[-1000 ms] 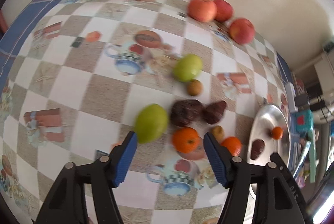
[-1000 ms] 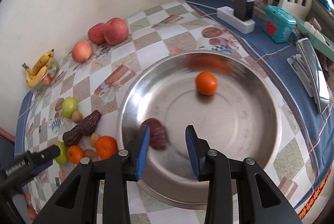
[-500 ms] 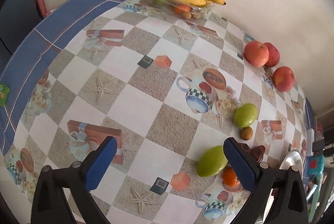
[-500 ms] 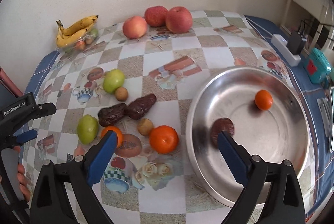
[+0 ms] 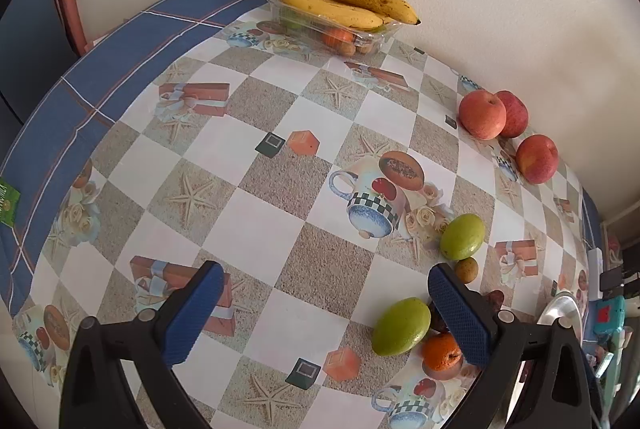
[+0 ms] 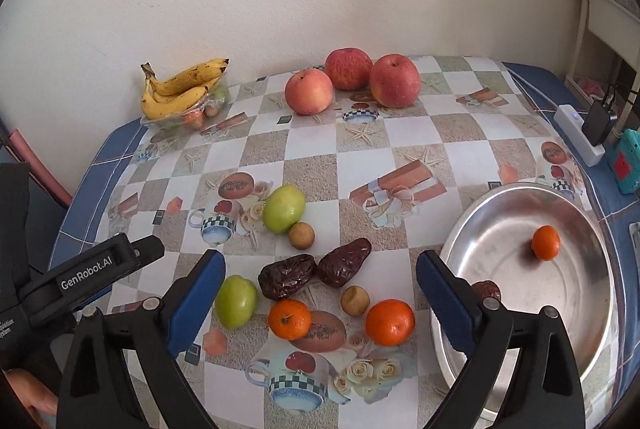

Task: Organize fruits
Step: 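Move both grippers back from the bowl toward the fruit pile, then grasp a large orange with the right gripper while the left gripper grasps a green pear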

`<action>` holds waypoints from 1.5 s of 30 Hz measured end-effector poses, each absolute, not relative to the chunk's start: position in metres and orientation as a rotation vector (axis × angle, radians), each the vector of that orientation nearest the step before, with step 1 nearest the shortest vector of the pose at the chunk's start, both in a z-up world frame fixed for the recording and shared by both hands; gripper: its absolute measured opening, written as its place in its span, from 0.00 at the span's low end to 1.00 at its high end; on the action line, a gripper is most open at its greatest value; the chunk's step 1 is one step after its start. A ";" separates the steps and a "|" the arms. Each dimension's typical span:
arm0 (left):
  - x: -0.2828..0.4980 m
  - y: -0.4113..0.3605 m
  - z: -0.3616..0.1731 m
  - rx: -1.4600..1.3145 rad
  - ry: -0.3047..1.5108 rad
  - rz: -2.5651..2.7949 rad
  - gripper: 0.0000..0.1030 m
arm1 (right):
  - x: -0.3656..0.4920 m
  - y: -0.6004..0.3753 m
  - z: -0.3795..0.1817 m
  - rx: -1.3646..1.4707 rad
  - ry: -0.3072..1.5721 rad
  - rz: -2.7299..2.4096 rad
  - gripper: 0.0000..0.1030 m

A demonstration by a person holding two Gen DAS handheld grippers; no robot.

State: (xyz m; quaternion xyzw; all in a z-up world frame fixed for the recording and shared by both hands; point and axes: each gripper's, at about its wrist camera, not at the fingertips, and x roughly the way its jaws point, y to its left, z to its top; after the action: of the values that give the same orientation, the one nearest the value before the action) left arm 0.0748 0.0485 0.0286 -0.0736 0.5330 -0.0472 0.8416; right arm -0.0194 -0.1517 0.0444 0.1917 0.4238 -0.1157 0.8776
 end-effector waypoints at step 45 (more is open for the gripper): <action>0.062 -0.007 -0.033 -0.120 1.356 -0.319 0.59 | -0.018 -0.161 -0.027 0.199 1.217 -0.319 0.40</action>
State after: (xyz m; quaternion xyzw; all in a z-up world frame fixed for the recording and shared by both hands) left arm 0.0618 -0.0073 -0.0334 -0.0553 0.6239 -0.1468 0.7656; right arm -0.0178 -0.1611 -0.0273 0.0929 0.5681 -0.1487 0.8040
